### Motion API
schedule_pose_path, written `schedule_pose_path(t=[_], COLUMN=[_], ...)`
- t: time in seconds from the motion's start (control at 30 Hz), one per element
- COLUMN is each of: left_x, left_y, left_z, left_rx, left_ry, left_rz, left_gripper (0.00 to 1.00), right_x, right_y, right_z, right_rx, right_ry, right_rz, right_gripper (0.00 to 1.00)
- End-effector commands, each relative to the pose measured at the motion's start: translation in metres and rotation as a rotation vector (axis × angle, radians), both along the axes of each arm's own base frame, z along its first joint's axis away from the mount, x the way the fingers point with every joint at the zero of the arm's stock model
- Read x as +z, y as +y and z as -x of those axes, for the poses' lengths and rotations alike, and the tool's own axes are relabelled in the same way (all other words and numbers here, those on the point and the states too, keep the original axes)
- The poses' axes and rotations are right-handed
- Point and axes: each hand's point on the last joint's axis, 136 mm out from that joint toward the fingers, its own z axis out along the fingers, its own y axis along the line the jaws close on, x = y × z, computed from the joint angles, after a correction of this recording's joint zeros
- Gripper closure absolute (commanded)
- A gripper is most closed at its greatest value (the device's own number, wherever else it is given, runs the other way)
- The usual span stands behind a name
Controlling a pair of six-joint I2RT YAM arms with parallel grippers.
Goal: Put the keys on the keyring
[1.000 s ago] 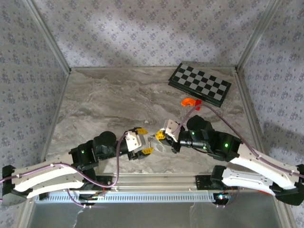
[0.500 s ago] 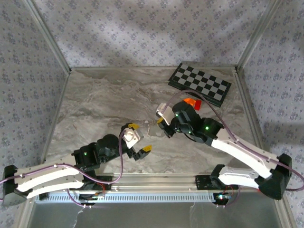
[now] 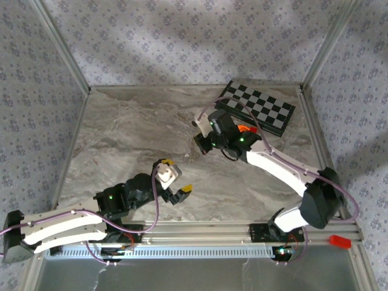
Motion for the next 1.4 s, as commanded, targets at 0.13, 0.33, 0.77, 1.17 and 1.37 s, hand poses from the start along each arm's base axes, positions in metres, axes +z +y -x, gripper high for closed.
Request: schedule_pose_path(t=[0.13,0.33,0.77,1.17,1.37], left_x=[0.010,0.011,0.027,0.030,0.030], left_y=[0.002,0.004,0.001,0.000,-0.006], left_z=[-0.003,-0.003,-0.003,-0.004,-0.005], left_rx=[0.026,0.025,0.016,0.019,0.012], left_ry=[0.000,-0.008,-0.029,-0.043,-0.041], left_rz=[0.061,0.065,0.089,0.083,0.074], left_gripper=[0.01,0.01,0.00,0.01,0.01], right_x=[0.012,-0.008,-0.043,-0.098,-0.122], right_y=[0.026,0.025,-0.005,-0.049,-0.059], right_z=[-0.026,-0.027,0.003,0.052,0.071], right_rx=[-0.014,-0.027,-0.062,-0.127,-0.156], right_ry=[0.009,0.052,0.128,0.290,0.379], right_rz=[-0.112,-0.105,-0.058,-0.007,-0.019], right_gripper=[0.98,0.98,0.97,0.96,0.96])
